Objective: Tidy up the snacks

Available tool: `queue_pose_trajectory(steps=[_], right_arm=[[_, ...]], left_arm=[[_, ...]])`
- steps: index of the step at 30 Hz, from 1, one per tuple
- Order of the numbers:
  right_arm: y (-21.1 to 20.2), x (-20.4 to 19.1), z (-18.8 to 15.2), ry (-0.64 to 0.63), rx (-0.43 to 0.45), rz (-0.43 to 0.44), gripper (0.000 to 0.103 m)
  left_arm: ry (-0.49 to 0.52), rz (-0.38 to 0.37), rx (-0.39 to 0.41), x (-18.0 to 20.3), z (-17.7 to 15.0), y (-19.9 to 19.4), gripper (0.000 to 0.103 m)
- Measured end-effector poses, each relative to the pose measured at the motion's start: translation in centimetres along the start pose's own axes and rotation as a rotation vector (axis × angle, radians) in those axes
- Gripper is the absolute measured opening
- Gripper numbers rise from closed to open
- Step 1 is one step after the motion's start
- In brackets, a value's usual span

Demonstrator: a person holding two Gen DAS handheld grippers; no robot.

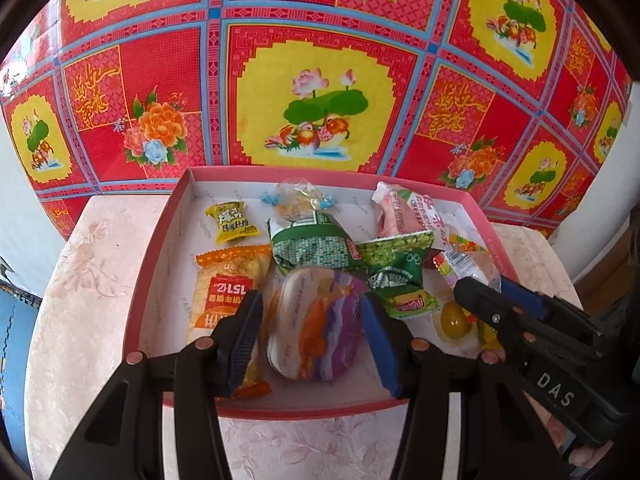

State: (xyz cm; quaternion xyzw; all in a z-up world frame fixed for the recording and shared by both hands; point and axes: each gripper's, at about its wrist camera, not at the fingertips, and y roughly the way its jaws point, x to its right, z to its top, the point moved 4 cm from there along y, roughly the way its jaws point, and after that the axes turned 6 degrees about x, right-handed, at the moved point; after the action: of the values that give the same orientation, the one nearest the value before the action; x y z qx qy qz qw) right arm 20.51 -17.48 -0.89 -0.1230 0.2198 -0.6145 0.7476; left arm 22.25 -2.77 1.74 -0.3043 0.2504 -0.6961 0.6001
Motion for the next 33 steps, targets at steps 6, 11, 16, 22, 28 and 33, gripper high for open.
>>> queue_pose_trajectory(steps=[6, 11, 16, 22, 28, 33], right_arm=[[-1.1, -0.4, 0.3, -0.006, 0.028, 0.019, 0.048], [-2.2, -0.8, 0.2, -0.014, 0.048, 0.023, 0.061], [-3.2, -0.9, 0.0, -0.010, 0.058, 0.024, 0.068], [-4.7, -1.2, -0.6, -0.011, 0.066, 0.019, 0.071], [-6.1, -1.6, -1.5, -0.022, 0.062, 0.015, 0.072], [-7.2, -1.6, -2.5, -0.013, 0.051, 0.011, 0.074]], left_arm=[[-0.021, 0.000, -0.008, -0.1, 0.1, -0.4, 0.065], [-0.010, 0.045, 0.022, -0.2, 0.1, -1.3, 0.079], [-0.031, 0.051, 0.028, -0.6, -0.1, -2.4, 0.085], [-0.029, 0.046, 0.026, -0.6, -0.7, -3.9, 0.085], [-0.018, 0.067, 0.022, -0.4, -1.4, -5.5, 0.085], [-0.009, 0.079, 0.012, -0.3, -2.6, -6.7, 0.085]])
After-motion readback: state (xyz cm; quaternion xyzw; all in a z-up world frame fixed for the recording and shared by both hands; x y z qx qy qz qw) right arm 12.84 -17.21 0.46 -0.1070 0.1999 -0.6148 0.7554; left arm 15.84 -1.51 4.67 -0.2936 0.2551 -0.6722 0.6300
